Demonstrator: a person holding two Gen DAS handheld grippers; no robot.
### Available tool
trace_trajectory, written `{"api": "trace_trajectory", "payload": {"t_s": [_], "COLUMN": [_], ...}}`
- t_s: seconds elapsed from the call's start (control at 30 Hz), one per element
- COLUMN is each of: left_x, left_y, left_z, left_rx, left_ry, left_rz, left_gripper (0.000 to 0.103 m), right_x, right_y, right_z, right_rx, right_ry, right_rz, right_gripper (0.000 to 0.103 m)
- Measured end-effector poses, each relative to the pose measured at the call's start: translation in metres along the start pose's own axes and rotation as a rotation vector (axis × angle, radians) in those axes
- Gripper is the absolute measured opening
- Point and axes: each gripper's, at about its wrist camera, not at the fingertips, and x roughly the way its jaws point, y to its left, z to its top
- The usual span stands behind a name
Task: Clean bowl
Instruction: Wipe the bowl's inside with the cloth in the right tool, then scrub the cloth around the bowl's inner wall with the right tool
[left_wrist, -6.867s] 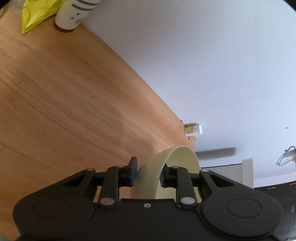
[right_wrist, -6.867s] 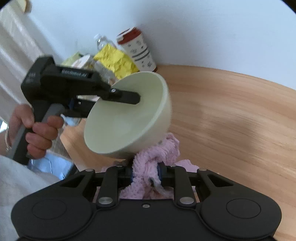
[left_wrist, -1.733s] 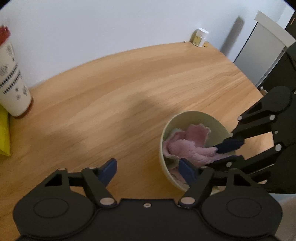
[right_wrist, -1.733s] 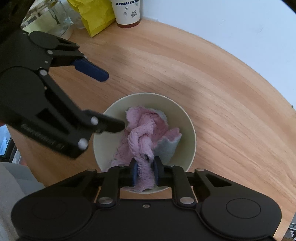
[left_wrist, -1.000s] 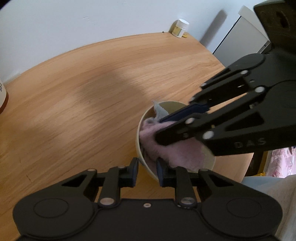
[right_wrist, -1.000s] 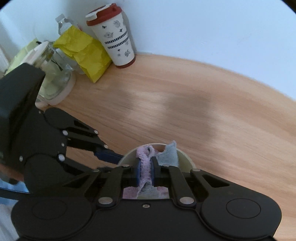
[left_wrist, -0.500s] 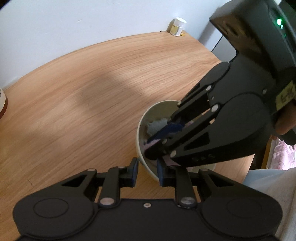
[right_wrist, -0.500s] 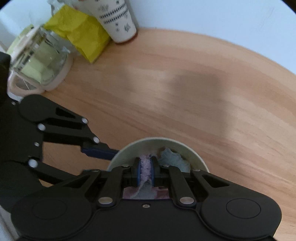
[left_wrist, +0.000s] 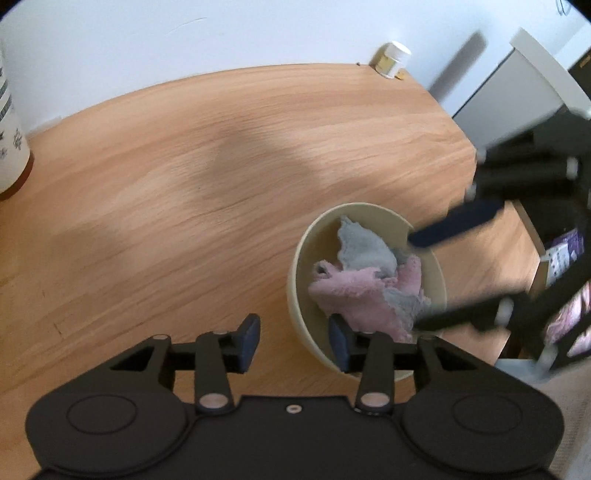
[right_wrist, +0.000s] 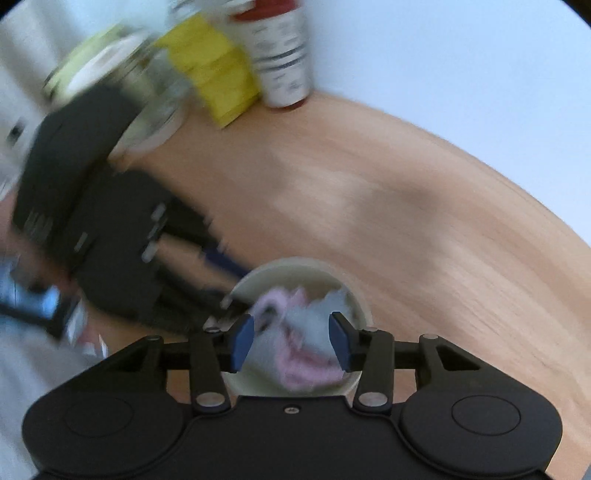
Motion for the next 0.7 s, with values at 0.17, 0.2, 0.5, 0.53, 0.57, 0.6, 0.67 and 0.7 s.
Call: {"api": "trace_trajectory", "payload": {"t_s": [0.17,0.2,0.5,0.53,0.57,0.6,0.67,0.7], "left_x": [-0.002,-0.001,0.007,0.008,0.008,0.008,0.007,0.008], "left_y": [-0.002,-0.001,-0.012,-0.013,-0.013,-0.014,-0.015,-0.015], "left_z": [0.004,0.005,0.003,0.004,0.006,0.005,0.004,0.004], "left_rx": [0.017,0.008,0.044,0.044,0.049,0.05,0.055,0.055], "left_ry": [-0.019,-0.022,0.019,0.02,0.022,0.023,0.024,0.025], "left_rz": [0.029,0.032,0.027,0.032,0.036,0.039,0.042,0.041], "left_gripper": [0.037,0.036,0.017,0.016,0.016,0.016,0.016,0.016], "right_x": [0.035,0.041,0.052,0.051,0.051,0.05,0.046,0.039], "right_y": [0.025,0.025,0.015,0.013,0.011,0.009,0.005,0.002], "right_z": [-0.005,-0.006,-0.008,-0.008,-0.008,-0.008,-0.008,-0.007], "right_rx": [-0.209,-0.225,-0.199,-0.188,-0.178,-0.167,-0.135,-0.101], "right_ry": [0.077,0.076,0.041,0.035,0.03,0.024,0.008,-0.01], "right_rz": [-0.07,-0.085,-0.1,-0.1,-0.101,-0.102,-0.103,-0.103], "right_gripper": [0.049,0.047,0.036,0.033,0.03,0.021,0.019,0.018]}}
